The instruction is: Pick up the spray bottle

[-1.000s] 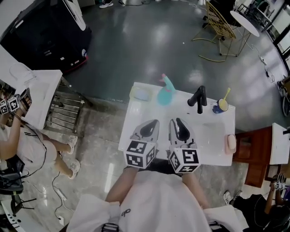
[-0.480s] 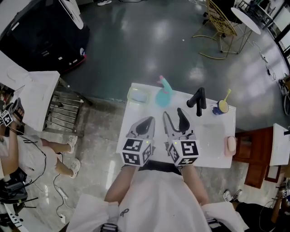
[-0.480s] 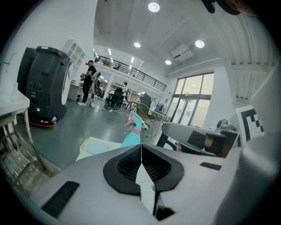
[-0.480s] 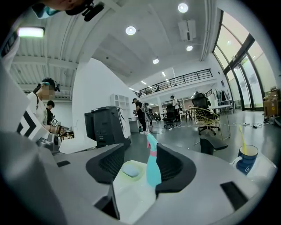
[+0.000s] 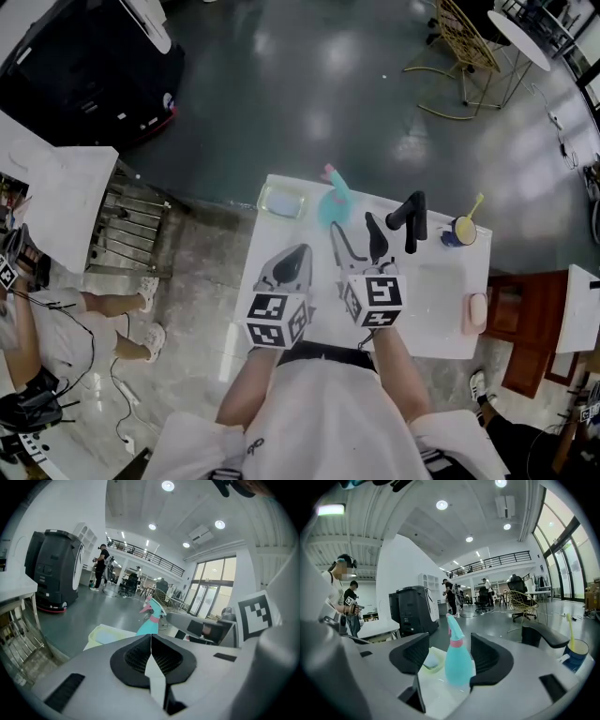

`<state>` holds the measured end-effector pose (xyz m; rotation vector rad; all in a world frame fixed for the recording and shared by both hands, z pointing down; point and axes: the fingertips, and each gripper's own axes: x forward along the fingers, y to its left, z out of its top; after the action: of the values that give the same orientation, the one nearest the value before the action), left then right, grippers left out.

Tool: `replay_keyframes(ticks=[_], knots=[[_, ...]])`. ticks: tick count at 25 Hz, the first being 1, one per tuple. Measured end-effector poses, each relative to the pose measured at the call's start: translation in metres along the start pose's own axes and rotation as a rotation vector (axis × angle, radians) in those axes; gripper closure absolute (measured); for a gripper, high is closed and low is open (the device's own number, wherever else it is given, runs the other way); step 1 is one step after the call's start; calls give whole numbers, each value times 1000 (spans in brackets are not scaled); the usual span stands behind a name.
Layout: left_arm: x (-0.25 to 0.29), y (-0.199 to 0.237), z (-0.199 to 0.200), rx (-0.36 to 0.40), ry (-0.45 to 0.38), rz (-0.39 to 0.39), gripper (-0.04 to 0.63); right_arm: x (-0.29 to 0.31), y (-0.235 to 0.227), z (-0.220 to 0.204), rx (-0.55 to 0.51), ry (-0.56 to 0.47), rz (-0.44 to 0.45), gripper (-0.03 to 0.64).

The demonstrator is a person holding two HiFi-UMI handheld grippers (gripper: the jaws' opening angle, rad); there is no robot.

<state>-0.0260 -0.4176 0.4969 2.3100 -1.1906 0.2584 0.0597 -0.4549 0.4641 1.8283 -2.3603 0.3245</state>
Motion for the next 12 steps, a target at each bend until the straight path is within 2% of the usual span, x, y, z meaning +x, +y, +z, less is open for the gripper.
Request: replay_keyframes(ticks=[6, 12], knots=[[5, 18, 1, -30, -27, 106, 569, 28, -4, -13, -42, 37, 44, 319], [15, 26, -2, -41, -11, 124, 569, 54, -8, -31, -50, 75, 58, 290]])
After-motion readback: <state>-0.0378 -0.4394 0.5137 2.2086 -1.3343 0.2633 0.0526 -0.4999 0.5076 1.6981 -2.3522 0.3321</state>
